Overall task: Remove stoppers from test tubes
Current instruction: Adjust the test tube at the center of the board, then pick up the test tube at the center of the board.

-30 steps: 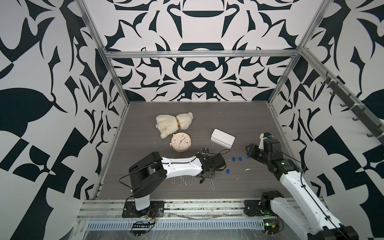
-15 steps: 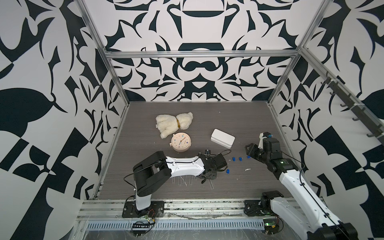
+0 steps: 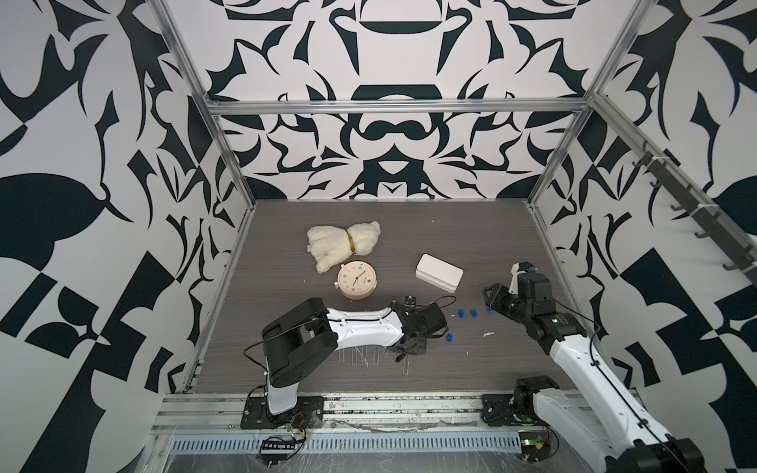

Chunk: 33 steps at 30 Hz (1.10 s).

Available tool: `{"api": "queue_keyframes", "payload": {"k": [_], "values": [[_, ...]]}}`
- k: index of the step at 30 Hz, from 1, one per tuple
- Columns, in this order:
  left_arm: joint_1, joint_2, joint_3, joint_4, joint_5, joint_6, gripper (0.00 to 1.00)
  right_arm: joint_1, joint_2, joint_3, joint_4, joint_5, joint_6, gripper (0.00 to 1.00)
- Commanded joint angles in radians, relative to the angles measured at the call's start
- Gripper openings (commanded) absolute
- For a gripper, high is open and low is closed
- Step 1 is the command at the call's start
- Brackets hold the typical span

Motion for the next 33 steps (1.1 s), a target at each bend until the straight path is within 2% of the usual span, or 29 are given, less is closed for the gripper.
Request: {"api": "queue_keyframes", "payload": {"k": [1,14,27,33], "values": [[0.002,0.021,0.02,-0.088,0.016,0.019,0.27,-0.002,-0.012,0.0,0.033,0.0,0.007,0.43],[0.002,0.093,0.102,-0.239,0.028,0.024,0.3,-0.002,-0.01,-0.01,0.042,0.001,0.012,0.43],[0.0,0.129,0.113,-0.234,0.049,0.027,0.22,-0.002,-0.01,-0.013,0.044,0.001,0.011,0.43],[0.001,0.131,0.107,-0.225,0.049,0.024,0.23,-0.002,-0.009,-0.012,0.048,0.001,0.013,0.43]]}}
